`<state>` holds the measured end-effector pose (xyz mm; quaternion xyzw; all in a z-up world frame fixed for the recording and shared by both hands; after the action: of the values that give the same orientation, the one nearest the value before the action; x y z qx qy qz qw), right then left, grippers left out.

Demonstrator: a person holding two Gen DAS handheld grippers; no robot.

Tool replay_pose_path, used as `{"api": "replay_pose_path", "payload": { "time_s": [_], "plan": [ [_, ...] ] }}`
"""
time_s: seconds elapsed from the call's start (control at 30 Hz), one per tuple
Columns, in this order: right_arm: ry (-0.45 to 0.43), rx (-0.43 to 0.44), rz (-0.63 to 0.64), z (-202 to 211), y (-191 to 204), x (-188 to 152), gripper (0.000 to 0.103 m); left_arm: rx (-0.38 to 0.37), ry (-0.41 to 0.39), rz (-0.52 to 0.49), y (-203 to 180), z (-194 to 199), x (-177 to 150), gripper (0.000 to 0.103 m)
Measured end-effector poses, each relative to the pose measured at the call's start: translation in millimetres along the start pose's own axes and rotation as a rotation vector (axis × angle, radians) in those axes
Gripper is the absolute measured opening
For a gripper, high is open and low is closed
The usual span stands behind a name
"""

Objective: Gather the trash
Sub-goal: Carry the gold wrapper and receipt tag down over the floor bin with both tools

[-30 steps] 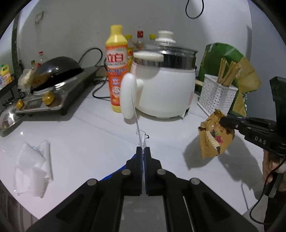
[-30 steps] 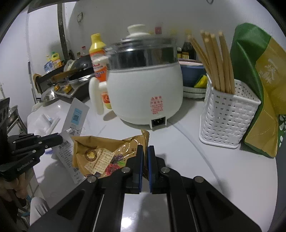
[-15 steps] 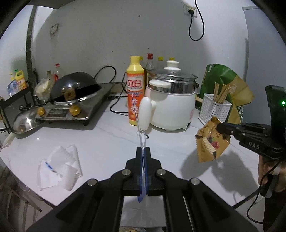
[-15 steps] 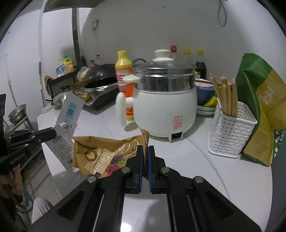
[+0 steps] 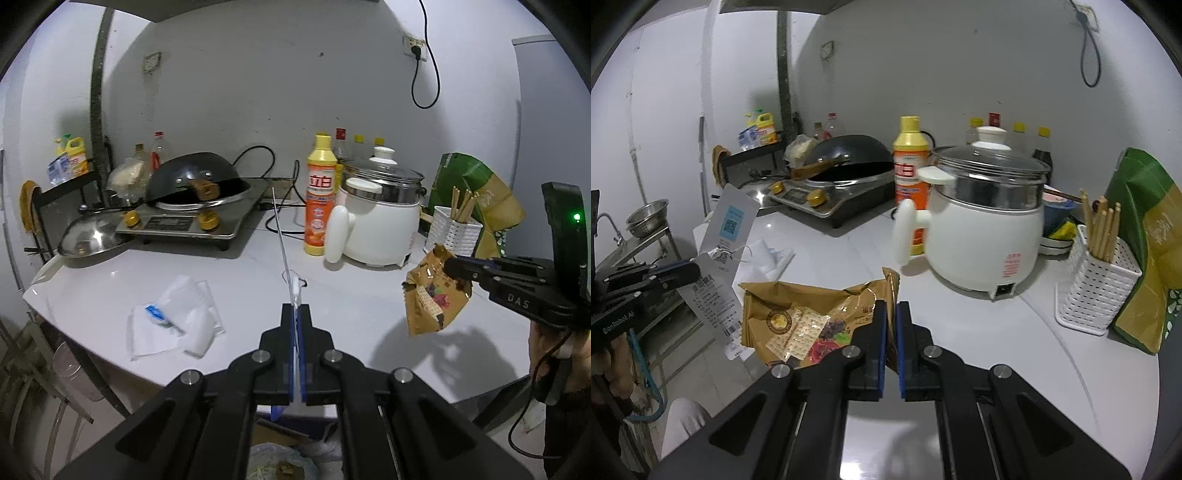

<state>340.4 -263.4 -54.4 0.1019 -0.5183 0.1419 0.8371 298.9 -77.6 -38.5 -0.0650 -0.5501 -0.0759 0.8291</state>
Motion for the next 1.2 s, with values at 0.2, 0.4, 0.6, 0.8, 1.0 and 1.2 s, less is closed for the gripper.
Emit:
{"api": "replay_pose_path", "payload": {
  "time_s": [0.2, 0.4, 0.6, 0.8, 1.0, 1.2],
  "plan": [
    [0.005, 0.035, 0.033, -0.8, 28.9, -0.8, 0.005, 0.036, -0.014, 0.012, 20.3, 24.3, -7.2, 0.001],
    [0.007, 0.069, 0.063, 0.3, 58.7, -1.1, 0.005, 0.063, -0.02, 0.031, 38.0, 43.5, -16.3, 0.001],
    [0.012, 0.097, 0.09, 1.4, 83.4, -3.2, 0.004, 0.083, -0.023, 0.048, 53.6, 57.6, -23.9, 0.001],
    [0.022, 0.117, 0.117, 1.9, 106.3, -6.3, 0.004, 0.096, -0.03, 0.065, 67.0, 71.1, -32.3, 0.001],
    [0.035, 0.141, 0.152, 0.0, 132.9, -12.6, 0.004, 0.115, -0.031, 0.09, 83.9, 84.8, -47.2, 0.001],
    [0.068, 0.175, 0.188, -6.8, 163.9, -30.3, 0.004, 0.134, -0.018, 0.124, 103.3, 97.2, -71.2, 0.001]
  ]
}}
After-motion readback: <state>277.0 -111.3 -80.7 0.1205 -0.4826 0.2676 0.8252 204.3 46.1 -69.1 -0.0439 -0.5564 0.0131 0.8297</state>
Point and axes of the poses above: each gripper's, at about its wrist camera, not at the fingertips, and z roughly against the way its jaws point, y to its left, x to its top, the point moved 10 cm from there along -z, roughly the way its jaws point, and after that the axes turned 8 degrees about -y, right-handed, at the moved point
